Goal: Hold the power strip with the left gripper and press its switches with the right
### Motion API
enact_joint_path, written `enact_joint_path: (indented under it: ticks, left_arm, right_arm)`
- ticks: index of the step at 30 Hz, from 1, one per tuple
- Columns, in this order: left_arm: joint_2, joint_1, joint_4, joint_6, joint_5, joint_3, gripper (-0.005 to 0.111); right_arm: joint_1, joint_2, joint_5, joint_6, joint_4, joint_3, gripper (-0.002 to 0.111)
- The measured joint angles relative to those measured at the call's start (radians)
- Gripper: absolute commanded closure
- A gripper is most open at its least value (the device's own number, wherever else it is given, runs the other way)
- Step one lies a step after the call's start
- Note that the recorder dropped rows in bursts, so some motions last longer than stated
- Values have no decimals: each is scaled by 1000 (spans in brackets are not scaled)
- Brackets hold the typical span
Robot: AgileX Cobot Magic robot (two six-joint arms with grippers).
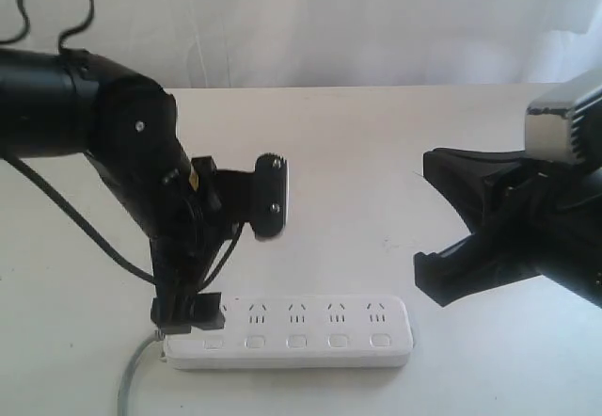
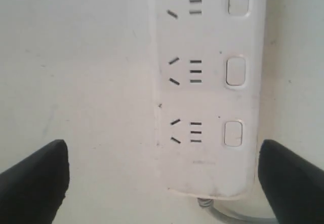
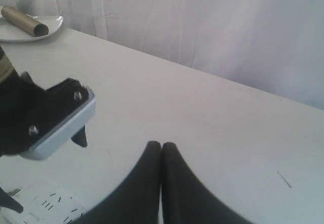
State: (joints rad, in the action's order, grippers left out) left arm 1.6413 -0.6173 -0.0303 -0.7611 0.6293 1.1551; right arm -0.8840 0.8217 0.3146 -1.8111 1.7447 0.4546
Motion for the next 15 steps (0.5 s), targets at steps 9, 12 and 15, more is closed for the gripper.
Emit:
enact_joint_path:
  ticks: [9, 12, 15]
  left_arm:
    - [-202, -7, 30, 57, 44, 25, 32]
    - [-267, -8, 30, 69, 72, 25, 52]
    - [-323, -8, 30, 72, 120, 25, 66]
  right_arm:
    - [0, 0, 0, 1, 0, 0, 108]
    - [0, 0, -2, 1, 0, 0, 108]
    - [0, 0, -2, 1, 0, 0, 108]
